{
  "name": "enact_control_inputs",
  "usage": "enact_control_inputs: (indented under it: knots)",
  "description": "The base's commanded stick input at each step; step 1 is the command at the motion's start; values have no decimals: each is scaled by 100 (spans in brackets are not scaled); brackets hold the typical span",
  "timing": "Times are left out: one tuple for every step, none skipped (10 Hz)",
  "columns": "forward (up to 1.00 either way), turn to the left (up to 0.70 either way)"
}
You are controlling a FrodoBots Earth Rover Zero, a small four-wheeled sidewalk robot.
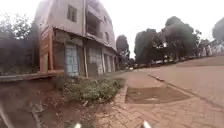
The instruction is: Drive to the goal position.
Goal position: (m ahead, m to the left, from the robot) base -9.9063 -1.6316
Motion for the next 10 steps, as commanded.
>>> enact_control_inputs:
  knots:
    - [-30, 0]
    - [-30, 0]
    - [-26, 0]
    - [-22, 0]
    - [-14, 10]
    - [-10, 10]
    - [-9, 8]
    - [-9, 7]
    - [-15, 7]
    - [-30, 12]
